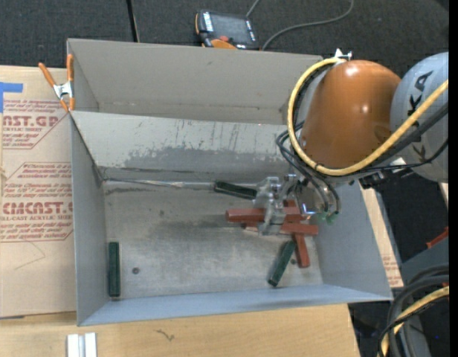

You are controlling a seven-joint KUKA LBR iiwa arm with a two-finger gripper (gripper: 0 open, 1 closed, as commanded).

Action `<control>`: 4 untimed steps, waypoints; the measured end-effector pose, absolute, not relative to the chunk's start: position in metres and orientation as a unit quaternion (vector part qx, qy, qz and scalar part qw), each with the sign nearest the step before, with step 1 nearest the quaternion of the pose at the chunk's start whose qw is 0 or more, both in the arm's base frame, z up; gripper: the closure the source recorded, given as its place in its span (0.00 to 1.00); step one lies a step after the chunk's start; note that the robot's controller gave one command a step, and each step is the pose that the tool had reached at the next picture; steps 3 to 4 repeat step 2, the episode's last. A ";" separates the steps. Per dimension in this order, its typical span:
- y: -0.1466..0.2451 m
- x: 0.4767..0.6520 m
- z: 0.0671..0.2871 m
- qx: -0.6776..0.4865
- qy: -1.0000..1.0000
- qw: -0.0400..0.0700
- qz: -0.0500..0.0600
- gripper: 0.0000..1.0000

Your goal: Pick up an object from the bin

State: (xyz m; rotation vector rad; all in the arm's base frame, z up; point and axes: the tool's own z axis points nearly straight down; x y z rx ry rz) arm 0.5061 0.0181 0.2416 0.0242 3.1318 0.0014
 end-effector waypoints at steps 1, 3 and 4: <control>0.018 0.505 0.237 0.008 1.000 0.001 0.000 1.00; 0.045 0.494 0.225 0.092 0.996 0.000 0.000 1.00; 0.045 0.494 0.225 0.092 0.996 0.000 0.000 1.00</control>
Offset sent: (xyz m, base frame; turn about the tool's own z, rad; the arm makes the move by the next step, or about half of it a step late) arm 0.0000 0.0000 0.0000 0.0000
